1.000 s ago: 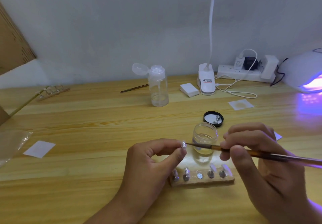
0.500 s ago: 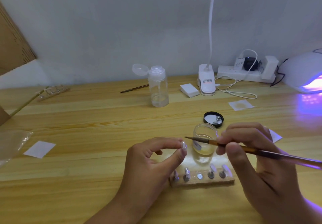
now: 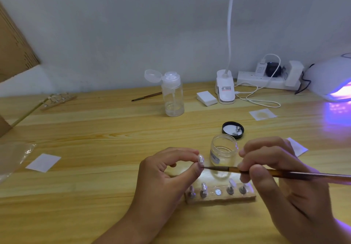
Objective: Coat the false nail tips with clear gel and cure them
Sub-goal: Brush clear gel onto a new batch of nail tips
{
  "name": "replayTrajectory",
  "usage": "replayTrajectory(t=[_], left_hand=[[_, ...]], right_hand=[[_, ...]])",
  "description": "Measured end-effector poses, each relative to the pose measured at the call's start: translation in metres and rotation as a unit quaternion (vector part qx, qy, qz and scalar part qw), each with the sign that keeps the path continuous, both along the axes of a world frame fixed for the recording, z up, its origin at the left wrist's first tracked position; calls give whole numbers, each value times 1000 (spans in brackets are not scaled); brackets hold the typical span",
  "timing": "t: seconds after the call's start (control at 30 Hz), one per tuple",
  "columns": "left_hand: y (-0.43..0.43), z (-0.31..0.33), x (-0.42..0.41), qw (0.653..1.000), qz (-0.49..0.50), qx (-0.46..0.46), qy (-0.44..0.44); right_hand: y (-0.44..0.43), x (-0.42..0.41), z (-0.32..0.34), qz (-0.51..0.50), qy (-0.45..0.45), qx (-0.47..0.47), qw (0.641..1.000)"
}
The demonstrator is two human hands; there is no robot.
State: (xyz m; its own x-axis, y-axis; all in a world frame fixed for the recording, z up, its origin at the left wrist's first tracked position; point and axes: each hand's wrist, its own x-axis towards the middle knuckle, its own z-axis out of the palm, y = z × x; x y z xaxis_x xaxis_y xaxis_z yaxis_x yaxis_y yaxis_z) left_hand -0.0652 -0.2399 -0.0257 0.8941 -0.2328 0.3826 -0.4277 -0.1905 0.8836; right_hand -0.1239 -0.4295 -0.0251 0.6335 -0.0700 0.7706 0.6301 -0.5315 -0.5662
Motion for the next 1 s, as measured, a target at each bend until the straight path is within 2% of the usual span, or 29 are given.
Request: replayTrajectory(t=[0.17,0.33,0.5,0.7,0.87,1.0], left_hand=[[1,0,-1,1000,-5,0,2],[1,0,0,1000,-6,4,-1],[1,1,0,1000,-8,-5,7],[0,1,1,1000,-10,-10,9],[1,1,0,1000,-16,-18,16],[1,1,0,1000,-17,-17,12]], right_hand=[[1,2,0,-38,11,-24,999],[-1,-1,0,7,2,16,1000],[1,2,1,-38,6,-5,999],[1,-2,0,15,-6,21,1000],[1,2,1,-45,-2,-3,999],[2,0,0,-6,-3,9,1000]])
